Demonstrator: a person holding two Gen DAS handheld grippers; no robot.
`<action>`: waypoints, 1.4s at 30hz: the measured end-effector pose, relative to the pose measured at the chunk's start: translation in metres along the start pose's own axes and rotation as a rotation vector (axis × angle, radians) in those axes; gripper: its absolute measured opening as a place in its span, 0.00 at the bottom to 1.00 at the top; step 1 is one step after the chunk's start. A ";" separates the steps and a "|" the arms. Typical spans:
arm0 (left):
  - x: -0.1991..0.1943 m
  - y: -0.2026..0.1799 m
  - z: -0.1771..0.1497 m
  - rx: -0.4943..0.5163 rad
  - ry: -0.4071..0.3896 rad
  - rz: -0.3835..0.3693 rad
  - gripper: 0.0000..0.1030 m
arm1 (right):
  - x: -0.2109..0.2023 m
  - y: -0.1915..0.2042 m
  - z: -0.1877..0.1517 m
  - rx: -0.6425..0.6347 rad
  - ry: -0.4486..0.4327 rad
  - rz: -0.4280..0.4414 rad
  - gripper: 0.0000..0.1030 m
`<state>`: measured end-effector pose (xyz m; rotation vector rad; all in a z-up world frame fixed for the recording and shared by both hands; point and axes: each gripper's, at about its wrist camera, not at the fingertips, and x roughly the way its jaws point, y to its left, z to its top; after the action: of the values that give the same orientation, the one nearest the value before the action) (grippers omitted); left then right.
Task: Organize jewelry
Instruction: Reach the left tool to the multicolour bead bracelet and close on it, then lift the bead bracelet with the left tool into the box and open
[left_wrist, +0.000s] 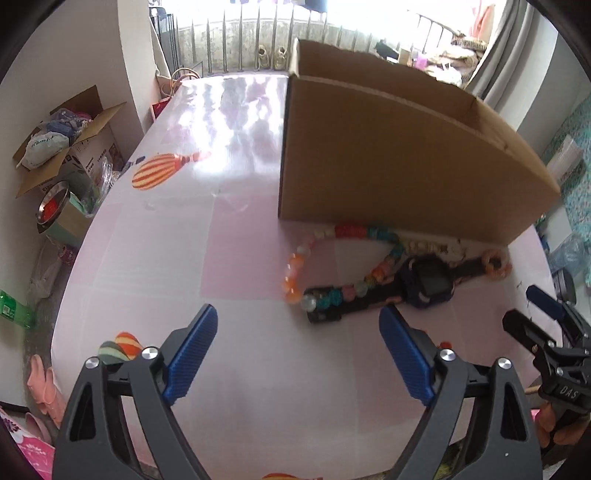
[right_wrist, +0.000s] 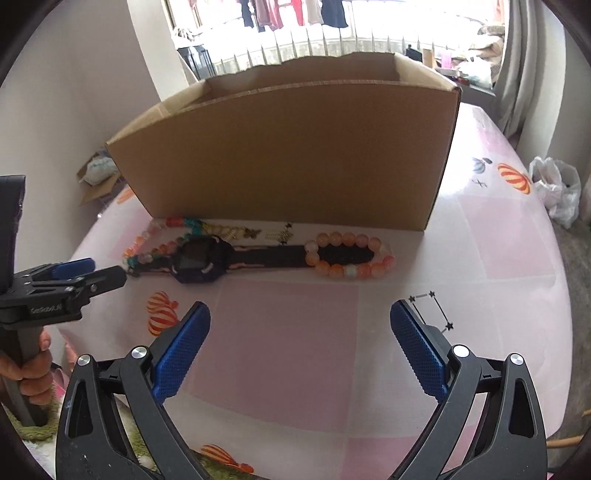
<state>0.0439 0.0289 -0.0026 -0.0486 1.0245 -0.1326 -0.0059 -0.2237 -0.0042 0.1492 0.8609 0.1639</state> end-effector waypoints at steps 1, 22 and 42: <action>0.001 0.001 0.007 -0.005 -0.006 -0.006 0.73 | 0.001 0.002 0.005 0.003 0.003 0.022 0.80; 0.035 0.033 0.028 0.045 0.104 -0.077 0.09 | 0.025 0.065 0.053 -0.070 0.097 0.206 0.33; 0.026 0.046 0.010 0.020 0.056 -0.161 0.09 | 0.101 0.129 0.053 -0.220 0.204 0.013 0.07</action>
<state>0.0697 0.0711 -0.0246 -0.1101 1.0745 -0.2921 0.0890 -0.0806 -0.0196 -0.0696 1.0380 0.2880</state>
